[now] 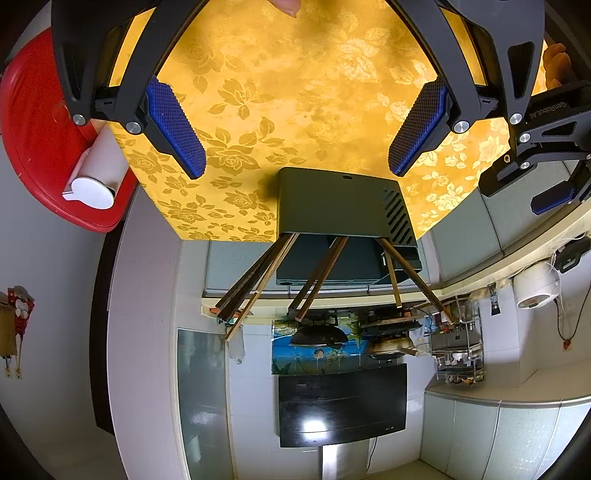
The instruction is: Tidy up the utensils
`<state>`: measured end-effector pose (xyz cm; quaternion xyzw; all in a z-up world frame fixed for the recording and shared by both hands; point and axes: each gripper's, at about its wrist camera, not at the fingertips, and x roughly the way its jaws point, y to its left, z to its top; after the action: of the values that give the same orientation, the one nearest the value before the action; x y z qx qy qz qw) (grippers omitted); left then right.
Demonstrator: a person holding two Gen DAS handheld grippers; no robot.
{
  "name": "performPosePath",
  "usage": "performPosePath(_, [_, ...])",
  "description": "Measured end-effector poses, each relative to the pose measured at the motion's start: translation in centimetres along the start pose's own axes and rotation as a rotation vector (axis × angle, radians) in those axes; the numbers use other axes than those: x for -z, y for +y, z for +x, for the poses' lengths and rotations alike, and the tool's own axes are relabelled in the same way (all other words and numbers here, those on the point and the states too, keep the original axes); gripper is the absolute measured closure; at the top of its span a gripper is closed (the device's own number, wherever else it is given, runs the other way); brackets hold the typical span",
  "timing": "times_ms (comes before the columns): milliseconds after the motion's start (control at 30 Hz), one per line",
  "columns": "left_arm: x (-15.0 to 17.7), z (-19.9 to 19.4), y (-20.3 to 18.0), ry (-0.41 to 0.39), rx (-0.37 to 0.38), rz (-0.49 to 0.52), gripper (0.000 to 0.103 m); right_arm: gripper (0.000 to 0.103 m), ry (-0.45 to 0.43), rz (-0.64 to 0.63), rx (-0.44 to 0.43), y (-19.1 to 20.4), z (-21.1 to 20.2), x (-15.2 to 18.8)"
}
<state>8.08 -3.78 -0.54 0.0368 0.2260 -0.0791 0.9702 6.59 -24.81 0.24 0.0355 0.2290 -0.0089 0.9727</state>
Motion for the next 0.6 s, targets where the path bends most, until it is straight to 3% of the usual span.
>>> performPosePath(600, [0.15,0.49,0.40,0.011,-0.007,-0.003,0.007,0.007,-0.004,-0.006,0.002,0.18,-0.01,0.12])
